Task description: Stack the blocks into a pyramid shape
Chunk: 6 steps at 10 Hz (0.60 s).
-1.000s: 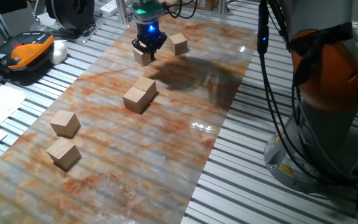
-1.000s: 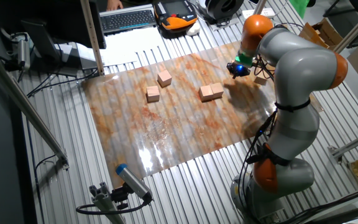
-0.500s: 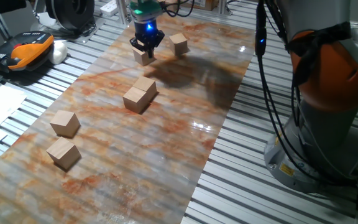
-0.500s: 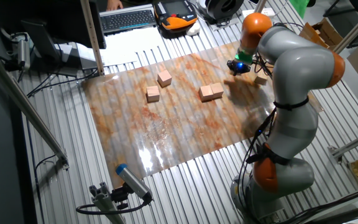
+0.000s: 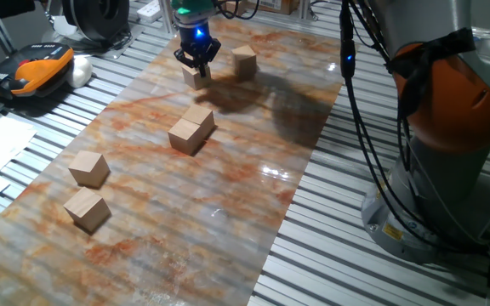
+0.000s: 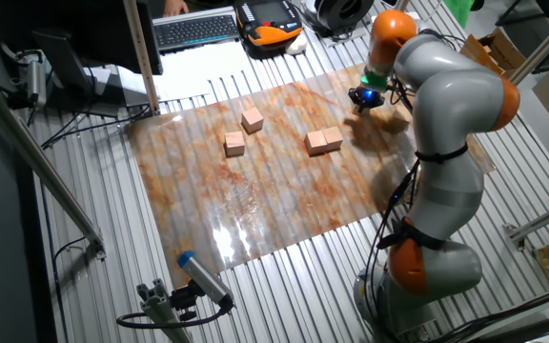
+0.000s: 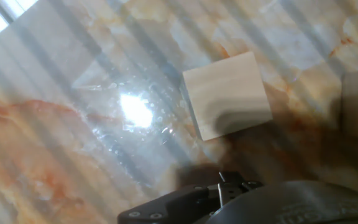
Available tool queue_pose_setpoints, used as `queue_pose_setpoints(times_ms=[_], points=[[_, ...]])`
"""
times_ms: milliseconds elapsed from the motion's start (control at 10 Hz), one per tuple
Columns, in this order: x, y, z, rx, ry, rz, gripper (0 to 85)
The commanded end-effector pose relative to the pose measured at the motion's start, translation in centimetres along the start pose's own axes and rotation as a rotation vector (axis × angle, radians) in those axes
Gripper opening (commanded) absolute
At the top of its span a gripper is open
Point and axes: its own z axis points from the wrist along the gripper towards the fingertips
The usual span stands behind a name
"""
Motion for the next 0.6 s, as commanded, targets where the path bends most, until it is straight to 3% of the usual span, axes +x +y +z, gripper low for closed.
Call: queue_pose_setpoints(times_ms=[0, 500], points=[[-0.09, -0.02, -0.09, 0.004, -0.001, -0.003, 0.0], [-0.30, -0.04, 0.39, 0.007, -0.021, -0.021, 0.0]])
